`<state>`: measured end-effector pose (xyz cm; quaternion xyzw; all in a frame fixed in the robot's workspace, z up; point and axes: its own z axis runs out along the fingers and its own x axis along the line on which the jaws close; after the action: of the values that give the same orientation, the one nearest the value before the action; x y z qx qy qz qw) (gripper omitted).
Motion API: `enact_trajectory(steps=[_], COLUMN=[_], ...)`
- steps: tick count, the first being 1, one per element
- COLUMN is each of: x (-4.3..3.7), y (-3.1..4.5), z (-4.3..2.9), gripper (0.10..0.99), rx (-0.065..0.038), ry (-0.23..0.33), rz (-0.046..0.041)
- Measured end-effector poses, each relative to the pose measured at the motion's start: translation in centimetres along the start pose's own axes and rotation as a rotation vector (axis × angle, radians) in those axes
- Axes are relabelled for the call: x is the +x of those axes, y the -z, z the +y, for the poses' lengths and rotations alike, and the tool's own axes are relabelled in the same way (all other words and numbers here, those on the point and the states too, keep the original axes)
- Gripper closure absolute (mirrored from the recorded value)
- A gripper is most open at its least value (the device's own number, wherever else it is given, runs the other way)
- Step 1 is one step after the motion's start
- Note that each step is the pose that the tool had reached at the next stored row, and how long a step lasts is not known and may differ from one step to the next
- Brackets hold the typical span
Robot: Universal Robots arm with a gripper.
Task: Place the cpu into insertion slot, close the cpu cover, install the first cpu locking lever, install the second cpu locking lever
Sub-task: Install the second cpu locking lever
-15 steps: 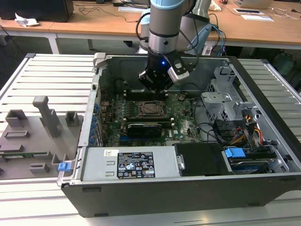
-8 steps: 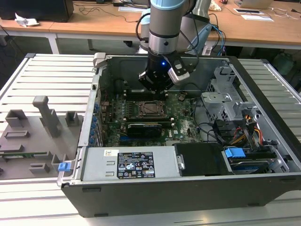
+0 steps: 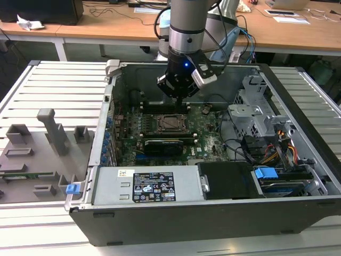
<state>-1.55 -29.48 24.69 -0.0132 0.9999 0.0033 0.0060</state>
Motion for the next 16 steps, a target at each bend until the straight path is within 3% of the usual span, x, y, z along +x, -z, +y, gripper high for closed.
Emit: enact_trajectory(steps=[5,11,16], x=[0.01,0.0,0.01], y=[-0.01,0.81,0.85], z=[-0.36,-0.45,-0.92], gripper=[0.98,0.98,0.98], rx=[0.0,0.0,0.001], ry=[0.0,0.0,0.0], rz=[-0.0001,0.0,0.0])
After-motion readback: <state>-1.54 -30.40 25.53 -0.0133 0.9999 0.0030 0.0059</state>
